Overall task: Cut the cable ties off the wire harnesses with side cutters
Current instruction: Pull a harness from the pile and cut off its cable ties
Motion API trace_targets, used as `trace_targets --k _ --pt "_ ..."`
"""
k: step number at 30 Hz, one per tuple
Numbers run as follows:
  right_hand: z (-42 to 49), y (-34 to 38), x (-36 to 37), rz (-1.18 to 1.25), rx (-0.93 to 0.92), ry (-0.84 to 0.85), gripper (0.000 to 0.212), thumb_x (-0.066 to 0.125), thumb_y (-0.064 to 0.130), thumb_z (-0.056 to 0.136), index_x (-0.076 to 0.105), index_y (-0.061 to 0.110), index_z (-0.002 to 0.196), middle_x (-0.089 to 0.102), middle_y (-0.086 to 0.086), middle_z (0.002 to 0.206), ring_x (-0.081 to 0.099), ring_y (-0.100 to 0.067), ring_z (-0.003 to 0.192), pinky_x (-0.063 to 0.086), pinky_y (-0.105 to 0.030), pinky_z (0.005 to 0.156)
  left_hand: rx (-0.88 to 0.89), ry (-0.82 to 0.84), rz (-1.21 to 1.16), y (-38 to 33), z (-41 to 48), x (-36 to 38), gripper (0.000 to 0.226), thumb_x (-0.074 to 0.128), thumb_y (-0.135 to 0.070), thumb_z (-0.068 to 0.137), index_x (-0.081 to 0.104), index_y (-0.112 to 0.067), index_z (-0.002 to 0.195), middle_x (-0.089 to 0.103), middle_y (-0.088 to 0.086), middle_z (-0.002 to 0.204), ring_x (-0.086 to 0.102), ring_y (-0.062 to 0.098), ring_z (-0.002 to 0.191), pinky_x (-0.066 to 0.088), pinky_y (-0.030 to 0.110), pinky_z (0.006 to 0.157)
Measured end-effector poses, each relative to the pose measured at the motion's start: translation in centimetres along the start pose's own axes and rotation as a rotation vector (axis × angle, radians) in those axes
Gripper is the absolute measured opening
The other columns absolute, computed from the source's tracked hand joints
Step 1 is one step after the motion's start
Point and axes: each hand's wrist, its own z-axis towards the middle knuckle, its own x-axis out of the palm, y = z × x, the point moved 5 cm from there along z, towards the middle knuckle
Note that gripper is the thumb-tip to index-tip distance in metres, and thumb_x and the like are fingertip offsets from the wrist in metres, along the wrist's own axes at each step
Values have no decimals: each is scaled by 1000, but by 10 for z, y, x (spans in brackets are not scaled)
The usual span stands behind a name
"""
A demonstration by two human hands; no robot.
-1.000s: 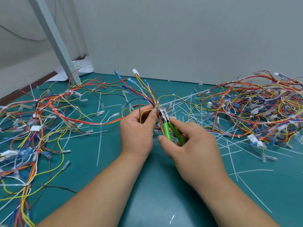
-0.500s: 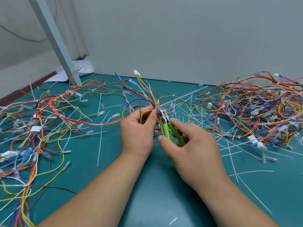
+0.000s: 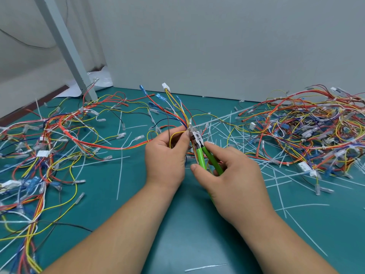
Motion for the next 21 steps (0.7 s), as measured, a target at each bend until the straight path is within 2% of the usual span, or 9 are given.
trace_targets --k 2,6,9,14,17,21 --pt "0 0 0 -5 3 1 66 65 63 71 65 42 133 55 15 85 54 -6 85 51 -33 80 2 5 4 1 1 0 25 75 -12 90 78 -32 77 73 -12 70 62 2 60 53 18 59" --pt "0 0 1 -19 0 22 64 65 64 72 64 44 133 55 15 87 55 -5 86 51 -34 79 -1 15 12 1 1 1 21 73 -23 85 78 -43 81 74 -10 74 64 9 69 59 35 71" --pt "0 -1 0 -23 -9 20 58 72 59 77 64 44 132 54 14 85 52 -4 82 49 -32 76 -6 8 18 3 1 0 18 73 -22 87 79 -39 82 76 -7 77 66 12 71 59 41 73" --pt "0 0 0 -17 -25 14 56 73 58 79 65 42 132 54 15 84 52 -5 83 49 -32 76 -28 -3 8 5 1 -1 15 73 -15 91 76 -28 84 77 -6 78 67 10 71 58 29 68" --pt "-1 0 1 -10 -22 7 61 64 65 75 65 43 132 56 15 84 53 -4 84 50 -32 77 -43 -9 5 6 2 -1 14 72 -13 92 75 -25 87 77 -4 79 68 12 72 60 33 70" --pt "-1 0 3 17 -11 15 67 60 68 72 63 44 133 62 17 91 57 -3 89 53 -35 82 -52 -17 -12 6 2 -2 14 72 -11 92 75 -24 87 76 -5 77 68 11 70 58 26 64"
